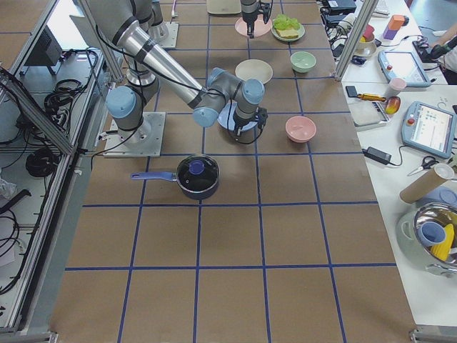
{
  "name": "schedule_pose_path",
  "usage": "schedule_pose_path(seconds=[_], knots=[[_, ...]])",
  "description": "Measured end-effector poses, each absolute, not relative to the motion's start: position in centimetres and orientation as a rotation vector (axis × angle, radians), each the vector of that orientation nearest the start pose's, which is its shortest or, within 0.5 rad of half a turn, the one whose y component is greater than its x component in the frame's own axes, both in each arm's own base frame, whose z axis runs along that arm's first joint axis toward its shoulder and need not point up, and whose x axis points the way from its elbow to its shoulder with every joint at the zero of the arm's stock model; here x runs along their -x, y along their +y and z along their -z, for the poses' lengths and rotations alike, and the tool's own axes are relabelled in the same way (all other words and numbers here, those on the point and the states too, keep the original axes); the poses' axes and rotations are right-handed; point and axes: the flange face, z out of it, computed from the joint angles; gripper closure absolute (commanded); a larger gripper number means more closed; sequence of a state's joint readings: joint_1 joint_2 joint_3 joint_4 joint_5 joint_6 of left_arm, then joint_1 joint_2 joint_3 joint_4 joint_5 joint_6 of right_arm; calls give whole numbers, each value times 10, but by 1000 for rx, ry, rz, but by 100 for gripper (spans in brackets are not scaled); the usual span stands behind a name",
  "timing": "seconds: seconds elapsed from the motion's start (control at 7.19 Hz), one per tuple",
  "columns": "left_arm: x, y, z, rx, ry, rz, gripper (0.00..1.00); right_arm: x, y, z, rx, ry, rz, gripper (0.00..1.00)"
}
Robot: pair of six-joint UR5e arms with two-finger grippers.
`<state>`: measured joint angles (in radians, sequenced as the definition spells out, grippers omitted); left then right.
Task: Stack three plates with pink and blue
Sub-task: 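Lift the pink plate with the left gripper and carry it over the cream plate, then lower the pink plate onto the cream plate and open the left gripper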
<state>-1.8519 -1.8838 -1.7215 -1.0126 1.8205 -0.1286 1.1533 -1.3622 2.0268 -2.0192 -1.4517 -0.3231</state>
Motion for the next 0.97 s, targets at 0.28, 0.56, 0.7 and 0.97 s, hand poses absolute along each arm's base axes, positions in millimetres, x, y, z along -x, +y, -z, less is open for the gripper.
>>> schedule_pose_path(seconds=[0.28,0.56,0.7,0.97], knots=[[310,-548,-317,-204,2920,206,100,59,-492,-219,-163,2940,-233,100],[356,-553,-317,-189,2961,204,100,59,-491,-219,-164,2939,-235,100],[378,-552,-311,-178,2973,199,100,59,-492,-219,-166,2939,-234,100],[414,-547,-297,-176,2974,179,100,59,-492,-219,-166,2939,-234,100]])
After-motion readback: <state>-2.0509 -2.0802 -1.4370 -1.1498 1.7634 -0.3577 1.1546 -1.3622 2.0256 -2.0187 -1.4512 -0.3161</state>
